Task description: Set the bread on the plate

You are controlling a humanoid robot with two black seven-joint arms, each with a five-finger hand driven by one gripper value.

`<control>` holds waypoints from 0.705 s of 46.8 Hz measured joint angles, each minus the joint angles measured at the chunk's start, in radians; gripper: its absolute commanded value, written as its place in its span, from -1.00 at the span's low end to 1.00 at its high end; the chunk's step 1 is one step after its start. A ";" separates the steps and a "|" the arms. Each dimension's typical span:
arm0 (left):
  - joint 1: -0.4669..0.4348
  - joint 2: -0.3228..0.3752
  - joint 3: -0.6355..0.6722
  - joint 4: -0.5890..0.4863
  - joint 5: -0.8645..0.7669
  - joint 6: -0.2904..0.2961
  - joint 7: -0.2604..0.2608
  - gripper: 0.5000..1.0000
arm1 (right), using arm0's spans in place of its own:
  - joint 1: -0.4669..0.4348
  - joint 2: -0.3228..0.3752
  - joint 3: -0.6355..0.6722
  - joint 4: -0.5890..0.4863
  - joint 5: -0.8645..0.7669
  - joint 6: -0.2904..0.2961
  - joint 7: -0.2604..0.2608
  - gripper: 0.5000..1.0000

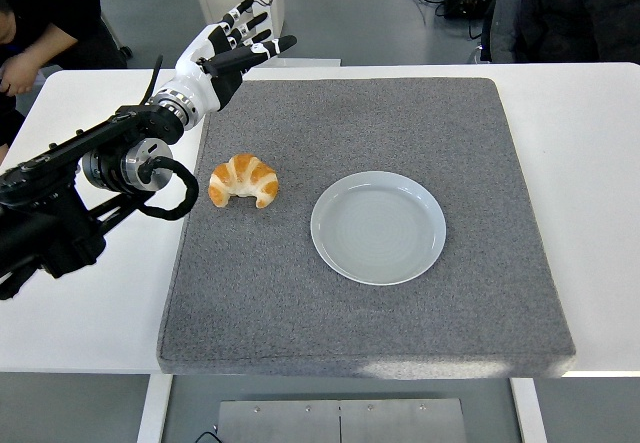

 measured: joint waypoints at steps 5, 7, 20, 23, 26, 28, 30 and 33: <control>-0.080 0.058 0.119 -0.076 0.000 0.035 0.014 0.86 | 0.001 0.000 0.001 0.000 0.000 0.000 0.000 1.00; -0.119 0.085 0.167 -0.106 0.000 0.038 0.027 0.86 | 0.001 0.000 0.001 0.000 0.000 0.000 0.000 1.00; -0.389 0.221 0.533 -0.242 0.073 0.026 0.108 0.86 | 0.002 0.000 0.000 0.000 0.000 0.000 0.000 1.00; -0.432 0.228 0.622 -0.248 0.144 0.023 0.107 0.87 | 0.002 0.000 0.000 0.000 0.000 0.000 0.000 1.00; -0.449 0.231 0.682 -0.250 0.241 0.018 0.107 0.87 | 0.002 0.000 0.000 0.000 0.000 0.000 0.000 1.00; -0.453 0.239 0.704 -0.253 0.311 0.013 0.107 0.87 | 0.002 0.000 0.000 0.000 0.000 0.000 0.000 1.00; -0.453 0.252 0.719 -0.261 0.389 0.008 0.106 0.87 | 0.002 0.000 0.000 0.000 0.000 0.000 0.000 1.00; -0.448 0.271 0.728 -0.280 0.487 0.000 0.106 0.87 | 0.003 0.000 0.000 0.000 0.000 0.000 0.000 1.00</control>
